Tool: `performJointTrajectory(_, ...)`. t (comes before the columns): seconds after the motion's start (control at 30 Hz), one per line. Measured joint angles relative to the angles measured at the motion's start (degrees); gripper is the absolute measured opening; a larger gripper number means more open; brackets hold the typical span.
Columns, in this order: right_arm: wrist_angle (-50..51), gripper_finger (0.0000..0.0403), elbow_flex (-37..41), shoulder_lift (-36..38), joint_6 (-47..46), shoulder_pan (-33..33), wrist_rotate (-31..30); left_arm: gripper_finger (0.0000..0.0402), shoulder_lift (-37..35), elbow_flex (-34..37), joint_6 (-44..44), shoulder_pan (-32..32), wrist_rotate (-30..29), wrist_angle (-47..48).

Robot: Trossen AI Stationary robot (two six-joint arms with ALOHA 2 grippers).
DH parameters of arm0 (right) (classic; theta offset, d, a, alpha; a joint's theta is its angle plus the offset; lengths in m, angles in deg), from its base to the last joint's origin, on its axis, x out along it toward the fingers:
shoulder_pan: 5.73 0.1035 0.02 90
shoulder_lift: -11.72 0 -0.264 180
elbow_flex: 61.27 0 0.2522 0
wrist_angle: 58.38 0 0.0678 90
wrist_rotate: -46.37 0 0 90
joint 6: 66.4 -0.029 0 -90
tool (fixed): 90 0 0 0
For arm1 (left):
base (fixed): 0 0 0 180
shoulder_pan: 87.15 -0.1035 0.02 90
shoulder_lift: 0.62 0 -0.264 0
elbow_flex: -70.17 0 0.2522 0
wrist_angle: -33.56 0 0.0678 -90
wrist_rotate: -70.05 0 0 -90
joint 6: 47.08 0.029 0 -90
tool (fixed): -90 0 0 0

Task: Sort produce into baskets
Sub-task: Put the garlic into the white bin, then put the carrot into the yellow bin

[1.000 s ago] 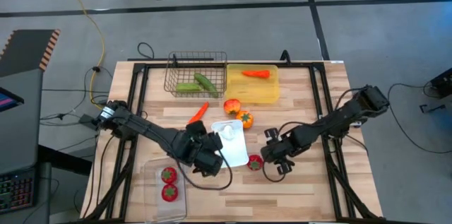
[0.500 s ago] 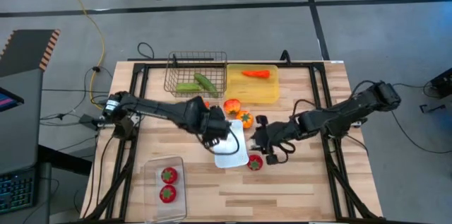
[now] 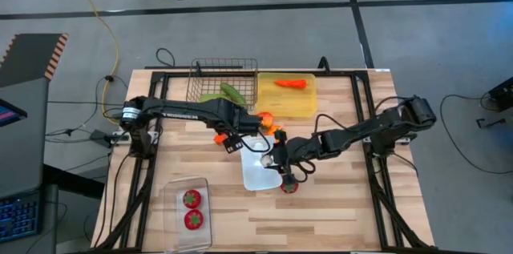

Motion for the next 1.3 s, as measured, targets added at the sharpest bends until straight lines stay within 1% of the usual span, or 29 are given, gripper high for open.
performJointTrajectory(0.13, -0.5, 0.0193, 0.02, -1.27, 0.0, -0.82, 0.01, 0.035, 0.02, 5.48, 0.5, -1.01, 1.21, -0.93)
performJointTrajectory(0.23, -0.57, 0.0197, 0.02, -1.18, 0.0, -0.84, 0.02, 0.0347, 0.02, 9.97, 2.06, -1.96, 2.18, -4.21)
performJointTrajectory(0.33, -0.84, 0.0212, 0.02, -1.07, 0.0, -0.68, 0.22, 0.0339, 0.02, 14.46, 2.33, -3.18, 3.91, -9.0)
performJointTrajectory(0.43, -1.59, 0.0236, 0.0, -1.07, 0.0, -0.68, 0.22, 0.0329, 0.02, 18.04, 2.37, -4.03, 4.13, -12.45)
performJointTrajectory(0.57, -1.62, 0.0258, 0.0, -1.12, -0.02, -0.7, 0.22, 0.0318, 0.0, 21.55, 2.38, -5.22, 5.16, -16.47)
performJointTrajectory(0.77, -1.79, 0.026, 0.0, -0.54, -0.02, -0.74, 0.2, 0.0313, -0.02, 24.49, 2.36, -6.15, 5.92, -22.54)
performJointTrajectory(0.87, -0.02, 0.026, 0.0, 0.99, -0.02, -0.74, 0.2, 0.0313, -0.04, 25.7, 2.32, -6.51, 7.52, -25.28)
performJointTrajectory(0.97, 3.35, 0.026, 0.01, 3.82, -0.01, -0.74, 0.2, 0.0313, -0.03, 26.69, 2.32, -6.62, 7.63, -26.62)
performJointTrajectory(1.17, 11.4, 0.026, 0.0, 11.53, -0.02, -0.74, -0.13, 0.0313, -0.04, 29.63, 2.21, -6.58, 9.07, -28.54)
performJointTrajectory(1.3, 17.98, 0.026, 0.0, 16.87, -0.02, -0.74, -0.2, 0.0295, -0.02, 31.09, 1.28, -6.58, 9.45, -29.47)
